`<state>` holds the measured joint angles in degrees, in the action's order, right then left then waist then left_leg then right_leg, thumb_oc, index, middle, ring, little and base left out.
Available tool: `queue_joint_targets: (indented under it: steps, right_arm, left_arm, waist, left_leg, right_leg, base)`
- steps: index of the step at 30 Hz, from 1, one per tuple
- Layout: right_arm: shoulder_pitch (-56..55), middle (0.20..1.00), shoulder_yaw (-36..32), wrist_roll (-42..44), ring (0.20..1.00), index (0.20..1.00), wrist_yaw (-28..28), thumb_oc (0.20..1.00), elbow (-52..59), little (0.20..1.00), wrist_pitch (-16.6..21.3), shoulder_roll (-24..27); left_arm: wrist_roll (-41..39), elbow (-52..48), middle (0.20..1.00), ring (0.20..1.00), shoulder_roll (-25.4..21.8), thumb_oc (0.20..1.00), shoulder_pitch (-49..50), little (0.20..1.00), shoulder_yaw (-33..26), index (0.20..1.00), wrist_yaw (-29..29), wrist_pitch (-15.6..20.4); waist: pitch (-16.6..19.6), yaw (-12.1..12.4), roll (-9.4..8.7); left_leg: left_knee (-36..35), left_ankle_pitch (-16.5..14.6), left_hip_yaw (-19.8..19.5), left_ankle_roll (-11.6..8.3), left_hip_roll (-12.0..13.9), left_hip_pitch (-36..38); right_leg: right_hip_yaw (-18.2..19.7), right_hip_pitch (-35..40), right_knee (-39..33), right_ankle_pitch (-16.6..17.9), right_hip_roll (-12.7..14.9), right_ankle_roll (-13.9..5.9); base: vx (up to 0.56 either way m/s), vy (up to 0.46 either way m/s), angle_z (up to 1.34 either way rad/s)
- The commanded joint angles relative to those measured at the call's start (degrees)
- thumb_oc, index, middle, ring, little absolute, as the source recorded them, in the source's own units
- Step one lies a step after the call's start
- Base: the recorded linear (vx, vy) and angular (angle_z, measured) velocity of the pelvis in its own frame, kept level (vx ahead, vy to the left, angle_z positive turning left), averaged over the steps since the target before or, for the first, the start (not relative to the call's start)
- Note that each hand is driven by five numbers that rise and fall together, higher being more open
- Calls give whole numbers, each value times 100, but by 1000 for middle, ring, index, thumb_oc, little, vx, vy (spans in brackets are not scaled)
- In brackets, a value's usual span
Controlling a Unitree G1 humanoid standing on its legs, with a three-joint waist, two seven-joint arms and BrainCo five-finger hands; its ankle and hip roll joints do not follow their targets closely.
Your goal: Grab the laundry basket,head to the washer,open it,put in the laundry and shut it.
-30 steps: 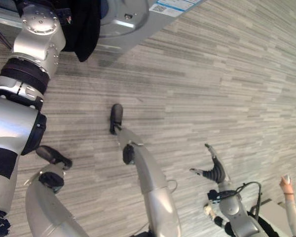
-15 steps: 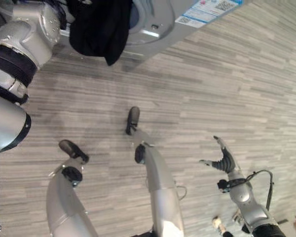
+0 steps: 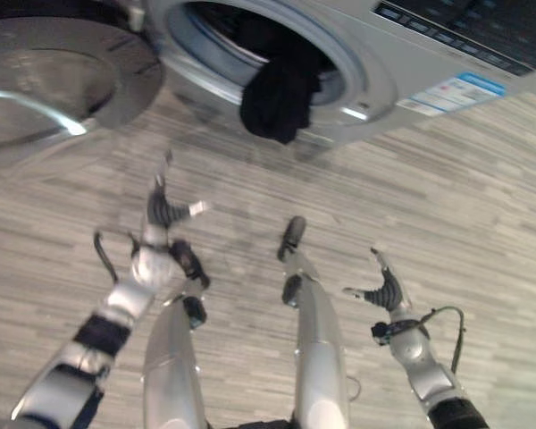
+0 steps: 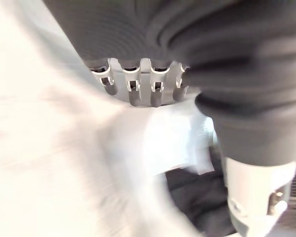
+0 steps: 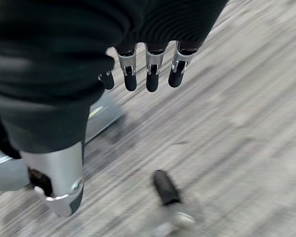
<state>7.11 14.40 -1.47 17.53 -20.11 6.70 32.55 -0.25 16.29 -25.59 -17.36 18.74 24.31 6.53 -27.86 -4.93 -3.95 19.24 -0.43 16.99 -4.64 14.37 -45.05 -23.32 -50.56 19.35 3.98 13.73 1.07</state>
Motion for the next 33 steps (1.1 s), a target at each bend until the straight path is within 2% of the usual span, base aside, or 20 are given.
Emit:
queue_joint_targets:
  steps: [1,2,4,5,7,8,9,11,12,16,22,23,28,33]
  right_arm:
    - [160,1000,-307,-96,1000,1000,276,1000,-260,1000,-164,418]
    - [814,1000,-259,-37,1000,1000,420,1000,-710,1000,-253,456]
    - [1164,1000,-175,31,1000,1000,474,1000,-970,1000,-258,411]
    - [1715,1000,-161,189,1000,1000,611,1000,-1511,1000,-347,413]
    - [2064,1000,-96,324,1000,1000,674,1000,-1879,1000,-330,394]
    - [2640,1000,-60,574,1000,1000,760,1000,-2599,1000,-362,400]
    - [2708,1000,-27,595,1000,1000,760,1000,-2674,1000,-331,395]
    - [3523,1000,124,959,1000,1000,758,1000,-3731,1000,-361,421]
    - [3782,1000,153,1146,1000,1000,719,1000,-4177,1000,-321,424]
    - [4354,1000,77,1591,1000,1000,656,1000,-4991,1000,-316,419]
    - [4750,1000,-127,1972,1000,1000,646,1000,-5471,1000,-306,673]
    - [4887,1000,-160,1999,1000,1000,665,1000,-5610,1000,-347,889]
    - [4850,1000,-416,2321,1000,1000,572,1000,-6066,1000,-417,1255]
    - [4675,1000,-577,2500,1000,1000,507,1000,-6064,1000,-384,1450]
  left_arm:
    - [-298,-382,1000,1000,-62,1000,-175,1000,143,1000,-553,452]
    - [-395,-561,1000,1000,-216,1000,360,1000,267,1000,-844,460]
    - [-536,-646,1000,1000,-284,1000,636,1000,177,1000,-961,414]
    - [-719,-747,1000,1000,-394,1000,1014,1000,205,1000,-1158,404]
    - [-772,-893,1000,1000,-497,1000,1144,1000,199,1000,-1237,396]
    - [-962,-1087,1000,1000,-609,1000,1336,1000,221,1000,-1373,412]
    - [-975,-1105,1000,1000,-618,1000,1337,1000,203,1000,-1379,404]
    - [-1140,-1374,1000,1000,-773,1000,1468,1000,224,1000,-1495,441]
    - [-1158,-1448,1000,1000,-811,1000,1485,1000,200,1000,-1516,418]
    - [-1197,-1621,1000,1000,-844,1000,1562,1000,146,1000,-1537,432]
    - [-1269,-1849,1000,1000,-879,1000,1634,1000,70,1000,-1565,454]
    - [-1255,-1942,1000,1000,-949,1000,1688,1000,-3,1000,-1586,477]
    - [-1238,-1966,1000,1000,-914,1000,1703,1000,-122,1000,-1564,406]
    - [-1277,-1926,1000,1000,-892,1000,1675,1000,-124,1000,-1567,390]
  waist:
    - [69,35,370]
    - [54,236,484]
    - [45,270,514]
    - [68,424,607]
    - [72,469,652]
    - [89,652,755]
    - [78,634,760]
    - [75,888,912]
    - [58,938,967]
    - [21,1198,1145]
    - [53,1391,1304]
    - [50,1465,1343]
    - [52,1463,1358]
    - [72,1431,1327]
  left_leg:
    - [219,-182,-234,-7,90,-386]
    - [141,-120,-316,24,-4,-421]
    - [62,-76,-366,37,-65,-424]
    - [-103,11,-424,46,-179,-412]
    - [-208,68,-478,52,-245,-392]
    - [-338,167,-572,56,-365,-394]
    - [-352,177,-585,56,-371,-394]
    - [-537,289,-716,67,-528,-414]
    - [-590,329,-778,70,-573,-437]
    - [-654,416,-917,85,-712,-607]
    - [-618,432,-1037,111,-823,-915]
    - [-619,438,-1056,114,-834,-1003]
    - [-569,427,-1031,112,-835,-1168]
    - [-543,399,-1011,109,-816,-1219]
  right_leg:
    - [22,127,-490,-422,-300,-487]
    - [-34,143,-478,-426,-236,-484]
    - [-83,166,-484,-427,-201,-488]
    - [-192,221,-511,-439,-126,-488]
    - [-245,259,-527,-440,-92,-491]
    - [-337,294,-501,-470,-27,-482]
    - [-351,296,-501,-470,-23,-483]
    - [-487,312,-445,-534,70,-477]
    - [-538,312,-410,-568,108,-470]
    - [-663,202,-206,-709,250,-449]
    - [-744,-62,70,-855,397,-434]
    - [-751,-134,148,-893,432,-438]
    - [-719,-289,276,-952,453,-429]
    - [-675,-363,318,-961,448,-442]
  base:
    - [6,33,42]
    - [12,38,36]
    - [10,41,31]
    - [11,27,21]
    - [18,47,28]
    - [19,50,33]
    - [18,52,37]
    - [13,28,37]
    - [13,8,22]
    - [14,4,28]
    - [13,14,20]
    - [19,10,10]
    - [18,21,6]
    - [14,7,-2]
